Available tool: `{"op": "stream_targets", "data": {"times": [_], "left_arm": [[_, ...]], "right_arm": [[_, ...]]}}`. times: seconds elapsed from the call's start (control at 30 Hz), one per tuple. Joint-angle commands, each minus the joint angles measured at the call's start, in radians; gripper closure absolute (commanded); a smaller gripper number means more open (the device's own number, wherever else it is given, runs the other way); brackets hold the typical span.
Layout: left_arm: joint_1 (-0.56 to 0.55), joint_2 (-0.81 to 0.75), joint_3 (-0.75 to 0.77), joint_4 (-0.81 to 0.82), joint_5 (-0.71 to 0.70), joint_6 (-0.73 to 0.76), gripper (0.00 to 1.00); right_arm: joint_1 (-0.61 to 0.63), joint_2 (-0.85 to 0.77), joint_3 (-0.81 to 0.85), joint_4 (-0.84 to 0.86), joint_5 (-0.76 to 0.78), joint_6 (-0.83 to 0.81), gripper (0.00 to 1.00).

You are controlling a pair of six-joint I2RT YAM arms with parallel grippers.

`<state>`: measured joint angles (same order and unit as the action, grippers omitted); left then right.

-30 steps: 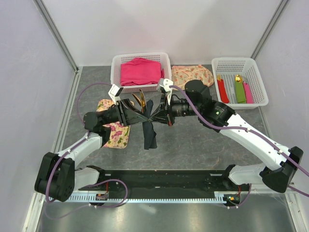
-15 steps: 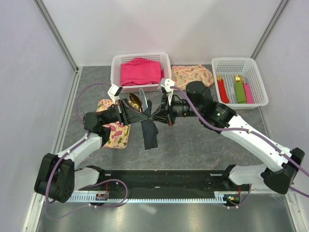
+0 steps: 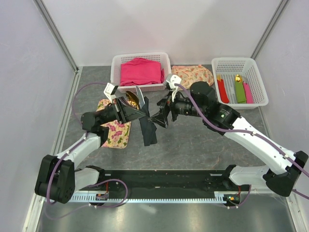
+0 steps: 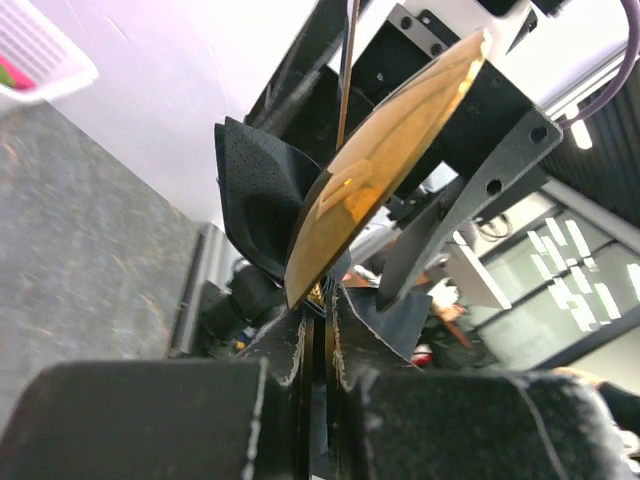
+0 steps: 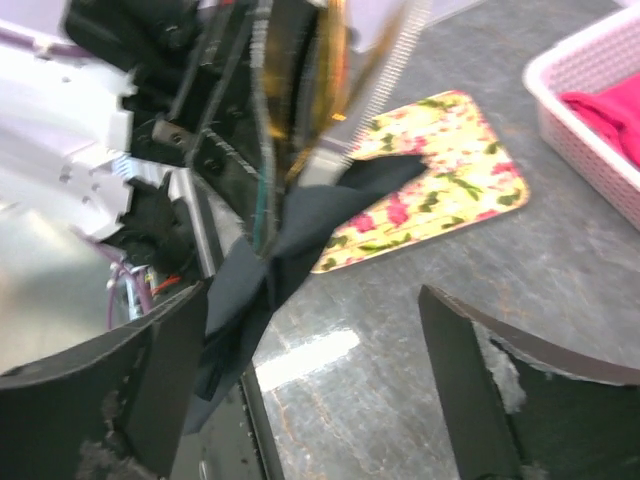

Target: Place the utensils on the paper napkin and roll it up

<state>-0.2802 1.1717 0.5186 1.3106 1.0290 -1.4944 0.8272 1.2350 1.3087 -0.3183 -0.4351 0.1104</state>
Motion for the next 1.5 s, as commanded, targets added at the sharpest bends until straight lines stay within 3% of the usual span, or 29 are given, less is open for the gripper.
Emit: {"op": "stream_targets", "data": {"times": [0.0, 0.17, 0.23, 0.3, 0.47, 0.57, 0.77, 1.07, 1.47], "left_arm": [[0.016, -0.062, 0.026, 0.031, -0.055, 0.155, 0.98], [0.019, -0.131, 0.058, -0.308, -0.142, 0.350, 0.98], [0.019, -0.162, 0.089, -0.448, -0.187, 0.483, 0.98], [0.019, -0.207, 0.128, -0.688, -0.288, 0.572, 0.98], [0.019, -0.210, 0.172, -0.878, -0.412, 0.657, 0.98], [0.019, -0.202, 0.190, -0.945, -0.447, 0.677, 0.98], [0.019, -0.195, 0.198, -0.956, -0.446, 0.657, 0.98], [0.019, -0.227, 0.127, -0.728, -0.328, 0.467, 0.98], [0.021, -0.236, 0.083, -0.553, -0.253, 0.358, 0.98]], "right_arm": [[-0.011, -0.054, -0.008, 0.021, 0.145, 0.051, 0.02], [-0.008, -0.080, -0.060, 0.090, 0.142, 0.080, 0.02], [-0.005, -0.101, -0.094, 0.123, 0.196, 0.048, 0.08], [0.006, -0.111, -0.094, 0.163, 0.229, 0.017, 0.22], [0.059, -0.089, -0.055, 0.156, 0.266, -0.087, 0.65], [0.102, -0.059, -0.040, 0.148, 0.298, -0.147, 0.73], [0.167, 0.000, -0.048, 0.145, 0.326, -0.195, 0.73], [0.161, 0.041, -0.121, 0.173, 0.366, -0.203, 0.61], [0.044, 0.015, -0.160, 0.188, 0.164, -0.028, 0.40]]}}
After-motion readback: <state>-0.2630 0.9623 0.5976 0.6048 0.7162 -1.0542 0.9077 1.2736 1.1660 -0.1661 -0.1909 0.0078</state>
